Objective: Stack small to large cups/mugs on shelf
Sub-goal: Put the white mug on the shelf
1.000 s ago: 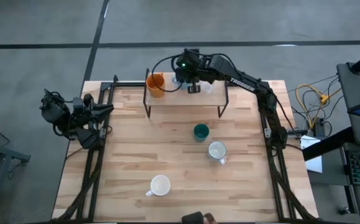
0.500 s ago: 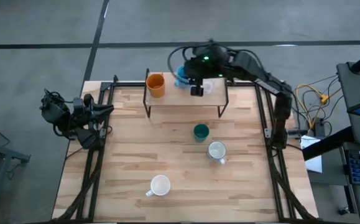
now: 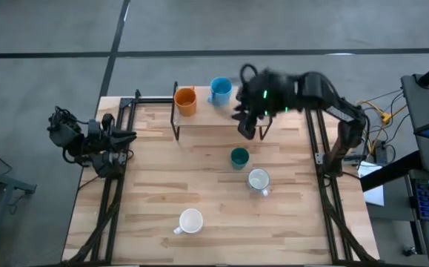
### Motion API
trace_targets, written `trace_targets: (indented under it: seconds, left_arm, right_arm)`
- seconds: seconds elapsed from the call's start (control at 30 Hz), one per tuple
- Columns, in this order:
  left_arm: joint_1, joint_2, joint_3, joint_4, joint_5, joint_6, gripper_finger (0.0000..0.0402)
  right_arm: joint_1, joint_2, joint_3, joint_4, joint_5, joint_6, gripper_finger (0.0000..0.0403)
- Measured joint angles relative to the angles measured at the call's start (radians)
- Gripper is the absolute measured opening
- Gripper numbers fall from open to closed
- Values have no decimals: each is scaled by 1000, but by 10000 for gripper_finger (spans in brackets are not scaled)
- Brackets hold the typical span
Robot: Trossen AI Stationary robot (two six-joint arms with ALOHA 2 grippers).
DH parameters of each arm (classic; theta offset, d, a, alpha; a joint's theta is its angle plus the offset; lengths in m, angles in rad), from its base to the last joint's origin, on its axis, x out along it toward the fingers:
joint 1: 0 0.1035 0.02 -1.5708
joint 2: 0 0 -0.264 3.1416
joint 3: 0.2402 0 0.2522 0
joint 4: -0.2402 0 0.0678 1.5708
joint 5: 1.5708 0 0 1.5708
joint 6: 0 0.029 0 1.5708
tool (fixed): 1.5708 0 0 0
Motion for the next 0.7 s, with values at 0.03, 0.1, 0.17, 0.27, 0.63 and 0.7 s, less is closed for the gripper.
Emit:
trace_targets:
  seconds: [0.03, 0.1, 0.17, 0.27, 0.63, 0.7]
  left_arm:
    - [0, 0, 0, 0, 0, 2, 43]
    - [0, 0, 1, 0, 1, 5, 43]
    - [0, 0, -1, 1, 1, 4, 43]
    - [0, 0, -3, 0, 2, 4, 43]
    - [0, 0, -5, 6, 1, -41, 43]
    - [0, 1, -5, 7, -1, -70, 43]
  right_arm:
    - [38, 4, -4, -59, 146, 84, 123]
    - [113, 9, -25, -148, 430, 277, 121]
    - [176, 9, -69, -170, 609, 430, 117]
    - [241, 5, -148, -72, 652, 518, 108]
    - [316, 0, -492, 403, 703, 750, 75]
    - [330, -5, -527, 433, 727, 830, 73]
